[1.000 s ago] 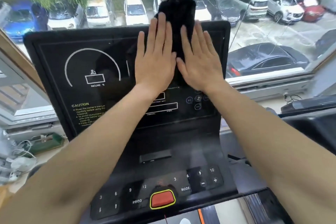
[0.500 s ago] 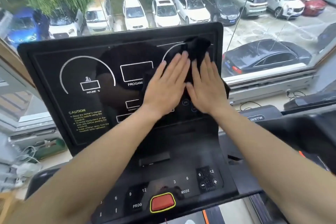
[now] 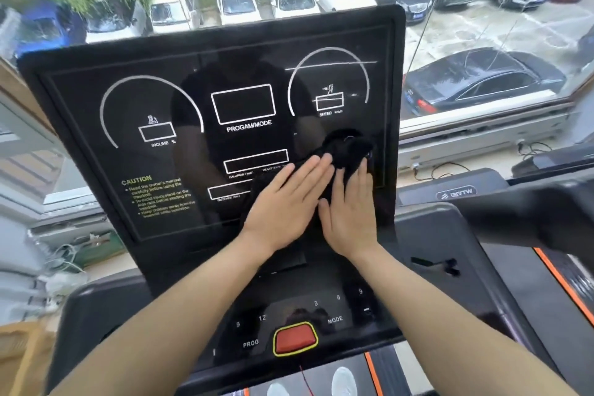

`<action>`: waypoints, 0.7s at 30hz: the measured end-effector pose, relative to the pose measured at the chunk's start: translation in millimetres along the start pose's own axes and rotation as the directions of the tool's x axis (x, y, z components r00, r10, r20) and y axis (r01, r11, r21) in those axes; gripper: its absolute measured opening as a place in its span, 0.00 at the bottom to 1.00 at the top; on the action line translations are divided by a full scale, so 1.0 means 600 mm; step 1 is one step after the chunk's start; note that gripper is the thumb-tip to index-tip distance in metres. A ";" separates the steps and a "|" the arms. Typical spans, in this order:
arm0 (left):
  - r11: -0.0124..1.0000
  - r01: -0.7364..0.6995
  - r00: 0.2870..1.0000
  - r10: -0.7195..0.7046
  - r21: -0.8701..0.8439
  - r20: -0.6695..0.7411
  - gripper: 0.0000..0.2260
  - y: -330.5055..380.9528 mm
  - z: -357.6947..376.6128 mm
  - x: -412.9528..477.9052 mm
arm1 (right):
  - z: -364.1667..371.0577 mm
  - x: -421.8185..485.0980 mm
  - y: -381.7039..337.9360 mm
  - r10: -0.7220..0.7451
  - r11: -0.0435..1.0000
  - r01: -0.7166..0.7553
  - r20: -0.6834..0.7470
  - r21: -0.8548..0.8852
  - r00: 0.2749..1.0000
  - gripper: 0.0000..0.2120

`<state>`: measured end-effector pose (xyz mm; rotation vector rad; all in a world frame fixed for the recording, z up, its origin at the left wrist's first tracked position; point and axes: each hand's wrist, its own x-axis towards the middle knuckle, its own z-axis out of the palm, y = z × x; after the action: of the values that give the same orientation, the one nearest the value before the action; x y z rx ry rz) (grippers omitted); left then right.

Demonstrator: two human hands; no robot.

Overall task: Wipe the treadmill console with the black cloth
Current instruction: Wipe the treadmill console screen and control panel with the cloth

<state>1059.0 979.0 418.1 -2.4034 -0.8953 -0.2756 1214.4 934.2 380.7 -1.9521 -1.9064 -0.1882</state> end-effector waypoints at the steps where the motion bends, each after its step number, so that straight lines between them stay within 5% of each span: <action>1: 1.000 0.026 1.000 -0.026 0.000 0.000 0.29 -0.015 0.001 -0.020 | 0.002 0.002 -0.018 -0.054 0.999 0.054 -0.018 0.007 0.998 0.32; 6: 0.991 0.136 0.990 -0.136 -0.001 0.023 0.30 -0.077 0.006 -0.115 | 0.004 0.017 -0.089 -0.351 0.936 0.352 -0.046 -0.002 0.935 0.32; 10: 0.975 0.219 0.976 -0.219 -0.028 0.019 0.30 -0.054 0.004 -0.088 | -0.011 0.038 -0.035 -0.488 0.872 0.486 -0.023 -0.064 0.873 0.32; 21: 0.986 0.152 0.986 -0.156 -0.069 -0.058 0.28 0.008 -0.046 0.131 | -0.106 0.122 0.122 -0.224 0.949 0.214 -0.020 -0.233 0.974 0.33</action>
<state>1121.7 1002.9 467.5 -2.3725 -1.0598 -0.4424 1302.0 979.4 451.9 -1.8510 -2.1510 -0.5353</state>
